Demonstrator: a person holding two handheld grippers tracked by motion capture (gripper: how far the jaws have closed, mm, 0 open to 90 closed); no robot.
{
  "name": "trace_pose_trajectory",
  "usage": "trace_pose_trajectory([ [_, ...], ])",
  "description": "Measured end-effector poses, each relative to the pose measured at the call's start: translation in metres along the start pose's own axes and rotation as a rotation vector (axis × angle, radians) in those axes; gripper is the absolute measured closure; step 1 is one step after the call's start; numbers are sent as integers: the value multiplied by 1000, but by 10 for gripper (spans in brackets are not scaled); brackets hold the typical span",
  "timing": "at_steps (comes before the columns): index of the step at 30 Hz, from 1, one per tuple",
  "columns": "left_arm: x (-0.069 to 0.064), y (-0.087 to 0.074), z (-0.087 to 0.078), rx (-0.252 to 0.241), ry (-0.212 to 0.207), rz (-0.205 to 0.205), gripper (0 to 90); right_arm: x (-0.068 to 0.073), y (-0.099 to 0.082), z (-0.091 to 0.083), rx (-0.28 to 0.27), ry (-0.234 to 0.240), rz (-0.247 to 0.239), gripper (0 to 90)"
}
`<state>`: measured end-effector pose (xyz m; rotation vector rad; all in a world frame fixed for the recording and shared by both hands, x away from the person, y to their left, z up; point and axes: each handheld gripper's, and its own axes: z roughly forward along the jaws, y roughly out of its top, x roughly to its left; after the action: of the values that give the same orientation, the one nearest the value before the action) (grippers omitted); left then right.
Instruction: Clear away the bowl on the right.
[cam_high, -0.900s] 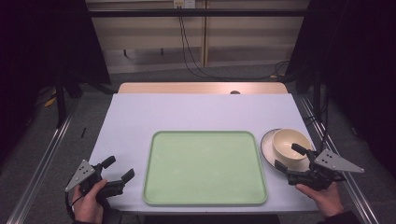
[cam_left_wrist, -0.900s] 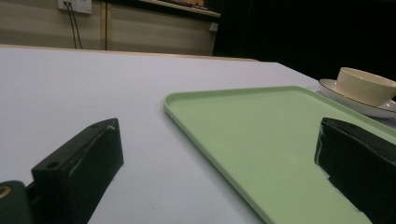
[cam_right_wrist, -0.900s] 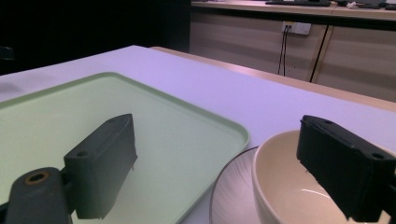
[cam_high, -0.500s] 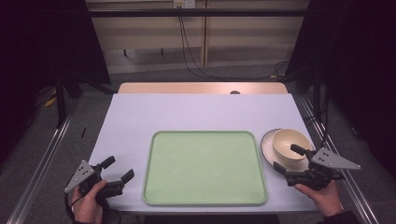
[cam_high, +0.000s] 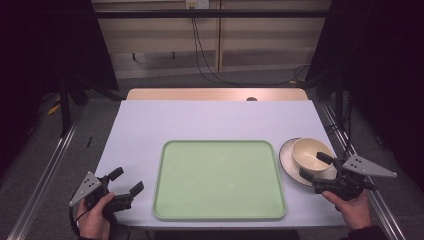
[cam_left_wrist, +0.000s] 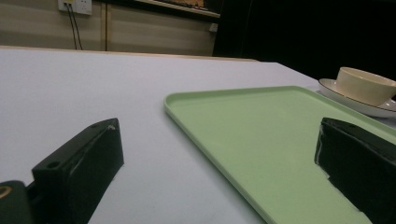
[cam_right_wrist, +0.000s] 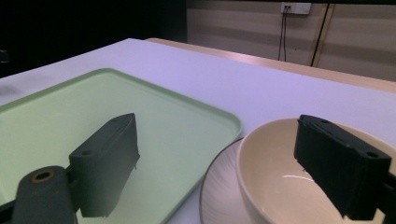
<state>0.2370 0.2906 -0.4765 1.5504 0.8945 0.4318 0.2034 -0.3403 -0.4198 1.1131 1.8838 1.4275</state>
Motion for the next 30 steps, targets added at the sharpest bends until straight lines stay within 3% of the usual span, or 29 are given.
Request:
trace_pose_trajectory([
  [2, 0, 0, 0, -2, 6, -1, 13, -2, 0, -1, 4, -4, 9, 134],
  [4, -1, 0, 1, -1, 7, -3, 12, -2, 1, -2, 21, 0, -15, 137],
  [9, 0, 0, 2, -3, 8, -10, 12, -9, 3, -4, 25, -7, 14, 166],
  [14, 0, 1, 3, 9, 2, 5, 13, -23, 9, 0, 48, -18, 31, 182],
  [18, 0, 0, 3, -4, 5, -11, 12, -35, 16, -1, 50, -27, 40, 201],
  [24, 0, 0, 3, 3, -1, -7, 13, -46, 29, -4, 46, -68, -7, 195],
  [30, 0, 0, 3, 4, 6, -9, 13, -59, 36, -3, 52, -81, 36, 183],
])
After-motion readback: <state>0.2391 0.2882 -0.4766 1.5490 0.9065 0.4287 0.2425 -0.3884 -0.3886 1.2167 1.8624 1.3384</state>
